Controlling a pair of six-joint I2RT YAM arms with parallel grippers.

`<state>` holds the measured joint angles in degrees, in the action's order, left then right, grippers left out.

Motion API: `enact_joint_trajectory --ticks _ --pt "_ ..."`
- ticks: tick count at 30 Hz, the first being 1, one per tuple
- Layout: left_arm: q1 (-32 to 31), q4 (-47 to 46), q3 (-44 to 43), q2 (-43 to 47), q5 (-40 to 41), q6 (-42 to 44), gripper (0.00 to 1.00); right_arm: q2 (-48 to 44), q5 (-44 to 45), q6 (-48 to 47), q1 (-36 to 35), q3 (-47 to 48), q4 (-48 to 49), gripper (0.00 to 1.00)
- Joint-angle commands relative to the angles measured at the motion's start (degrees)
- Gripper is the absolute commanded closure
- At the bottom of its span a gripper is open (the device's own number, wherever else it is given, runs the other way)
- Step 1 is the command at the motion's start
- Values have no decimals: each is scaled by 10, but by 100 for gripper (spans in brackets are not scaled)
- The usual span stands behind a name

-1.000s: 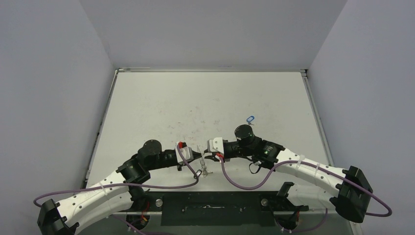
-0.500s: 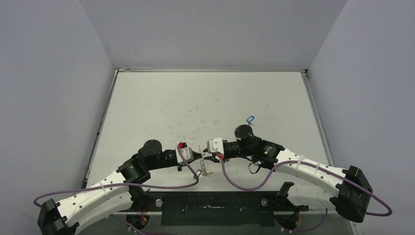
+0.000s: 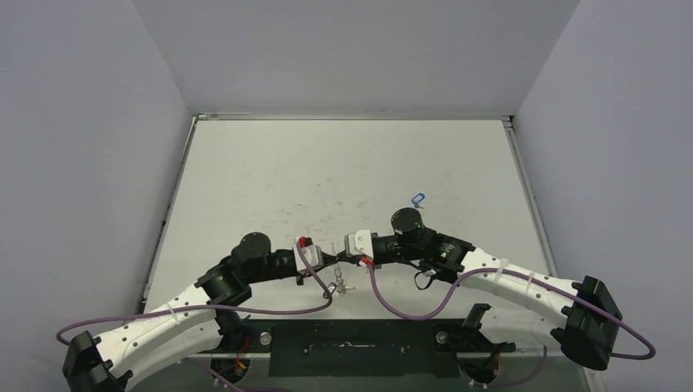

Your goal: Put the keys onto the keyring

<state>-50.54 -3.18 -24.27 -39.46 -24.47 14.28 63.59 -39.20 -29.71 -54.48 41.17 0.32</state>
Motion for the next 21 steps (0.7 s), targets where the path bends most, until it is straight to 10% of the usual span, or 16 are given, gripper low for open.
enact_joint_trajectory --ticks 1,6,11,21 --pt "-1 -13 -30 2 -8 7 100 9 -5 -11 -5 30 18 100" --pt "-1 -12 -23 9 8 5 100 8 -6 3 -5 26 30 100" --pt "-1 -20 6 48 49 3 65 0 9 50 -3 -8 91 100" --pt "-1 -87 95 154 114 -31 53 -11 42 190 2 -116 343 100"
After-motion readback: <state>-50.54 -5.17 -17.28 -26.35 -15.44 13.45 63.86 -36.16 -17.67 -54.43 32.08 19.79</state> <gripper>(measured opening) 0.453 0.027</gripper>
